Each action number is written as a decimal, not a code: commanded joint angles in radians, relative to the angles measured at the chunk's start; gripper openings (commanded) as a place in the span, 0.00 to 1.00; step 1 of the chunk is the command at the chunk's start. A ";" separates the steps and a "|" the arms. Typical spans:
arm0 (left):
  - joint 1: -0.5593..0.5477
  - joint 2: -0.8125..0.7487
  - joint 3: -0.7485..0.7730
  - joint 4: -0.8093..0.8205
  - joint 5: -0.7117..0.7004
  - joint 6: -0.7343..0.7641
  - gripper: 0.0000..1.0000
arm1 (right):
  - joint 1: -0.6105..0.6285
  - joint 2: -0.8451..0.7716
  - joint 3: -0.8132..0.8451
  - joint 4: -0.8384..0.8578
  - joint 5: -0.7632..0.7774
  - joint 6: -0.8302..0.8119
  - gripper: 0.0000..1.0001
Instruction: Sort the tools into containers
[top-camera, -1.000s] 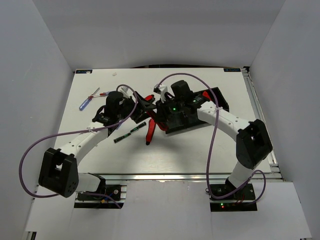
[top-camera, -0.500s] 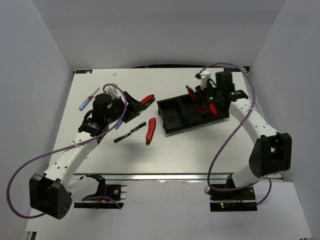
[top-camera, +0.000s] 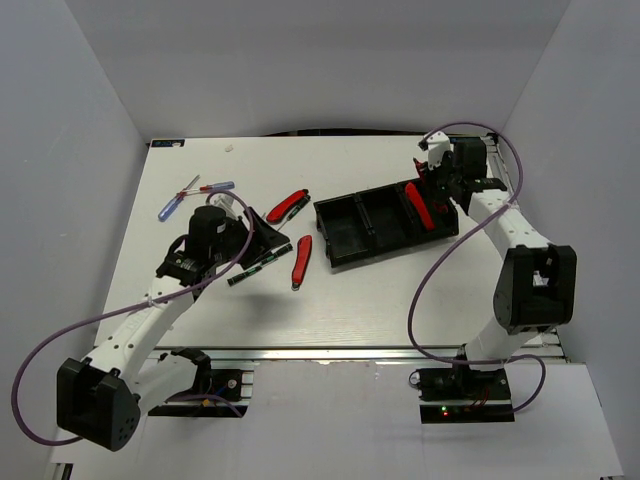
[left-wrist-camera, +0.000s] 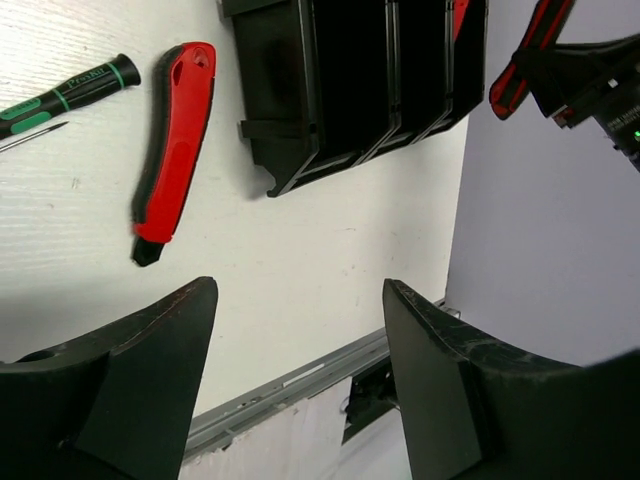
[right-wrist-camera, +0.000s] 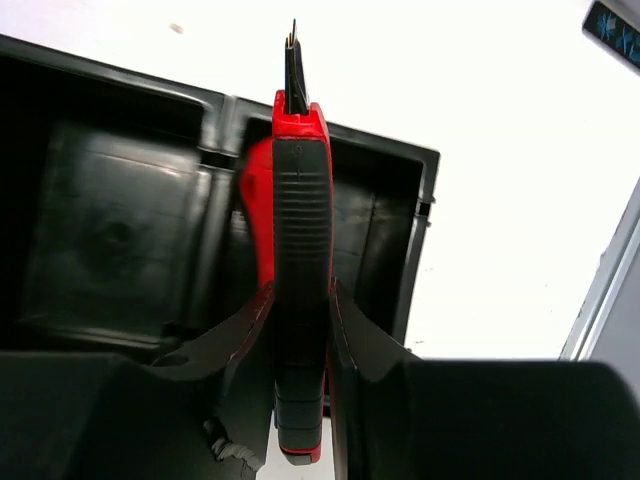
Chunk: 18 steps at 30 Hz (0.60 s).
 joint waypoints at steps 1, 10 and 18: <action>0.003 -0.030 -0.007 -0.033 -0.021 0.031 0.77 | -0.017 0.066 0.022 0.085 0.088 -0.006 0.03; 0.000 0.019 -0.009 -0.071 -0.015 0.065 0.72 | -0.032 0.155 0.066 0.043 0.053 -0.030 0.51; -0.062 0.176 0.051 -0.114 -0.059 0.115 0.69 | -0.046 0.027 0.105 -0.108 -0.305 -0.203 0.88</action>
